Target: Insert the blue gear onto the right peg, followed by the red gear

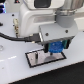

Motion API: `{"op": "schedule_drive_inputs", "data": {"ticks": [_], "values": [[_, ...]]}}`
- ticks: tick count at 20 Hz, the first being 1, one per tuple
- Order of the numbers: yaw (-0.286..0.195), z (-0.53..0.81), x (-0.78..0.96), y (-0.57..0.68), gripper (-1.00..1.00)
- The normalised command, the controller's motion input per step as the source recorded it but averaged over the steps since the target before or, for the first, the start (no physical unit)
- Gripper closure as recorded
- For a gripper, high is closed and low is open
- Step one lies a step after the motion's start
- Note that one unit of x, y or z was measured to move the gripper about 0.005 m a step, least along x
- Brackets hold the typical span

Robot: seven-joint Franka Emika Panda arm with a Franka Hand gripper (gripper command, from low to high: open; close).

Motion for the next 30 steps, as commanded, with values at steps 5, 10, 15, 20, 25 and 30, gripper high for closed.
{"op": "schedule_drive_inputs", "data": {"ticks": [5,10,15,20,25,30], "values": [[0.0,-0.14,0.12,-0.22,1.0],[0.0,-0.17,0.2,-0.07,1.0],[0.0,-0.29,0.18,0.0,1.0],[0.0,-0.05,0.03,0.08,1.0],[0.0,0.23,-0.04,0.17,-1.0],[0.0,0.49,-0.23,0.1,-1.0]]}}
